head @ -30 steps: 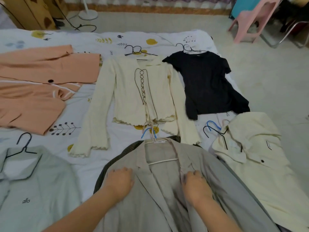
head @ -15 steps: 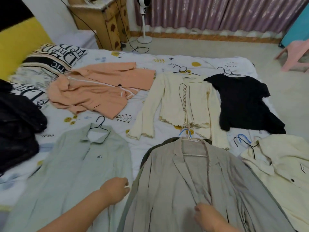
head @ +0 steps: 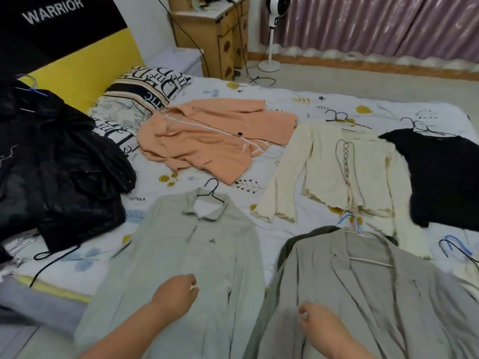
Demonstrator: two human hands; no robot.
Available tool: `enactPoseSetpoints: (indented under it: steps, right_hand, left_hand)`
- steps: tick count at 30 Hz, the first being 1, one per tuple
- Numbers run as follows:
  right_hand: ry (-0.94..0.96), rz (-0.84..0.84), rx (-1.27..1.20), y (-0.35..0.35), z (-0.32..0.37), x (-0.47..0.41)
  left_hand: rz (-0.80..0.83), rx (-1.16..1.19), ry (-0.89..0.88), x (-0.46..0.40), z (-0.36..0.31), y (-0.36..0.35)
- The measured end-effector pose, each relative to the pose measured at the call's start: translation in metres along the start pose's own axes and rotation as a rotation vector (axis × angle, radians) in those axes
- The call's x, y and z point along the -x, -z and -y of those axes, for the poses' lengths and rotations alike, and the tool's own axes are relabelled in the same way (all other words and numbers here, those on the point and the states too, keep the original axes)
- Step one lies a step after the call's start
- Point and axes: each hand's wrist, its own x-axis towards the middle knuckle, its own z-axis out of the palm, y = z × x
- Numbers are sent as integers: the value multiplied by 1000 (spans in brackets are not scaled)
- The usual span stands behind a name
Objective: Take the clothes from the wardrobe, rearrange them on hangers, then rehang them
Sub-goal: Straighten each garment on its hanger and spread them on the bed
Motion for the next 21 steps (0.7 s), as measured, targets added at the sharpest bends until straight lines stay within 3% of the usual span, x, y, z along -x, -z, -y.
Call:
enactPoseSetpoints:
  steps: [13, 17, 21]
  right_hand:
    - [-7, -245, 133, -39, 196, -171]
    - [-7, -340, 224, -40, 221, -232]
    - [-28, -447, 293, -37, 221, -285]
  left_hand:
    - [-1, -153, 34, -186, 151, 5]
    - [4, -123, 63, -223, 175, -27]
    - [-112, -118, 33, -238, 189, -64]
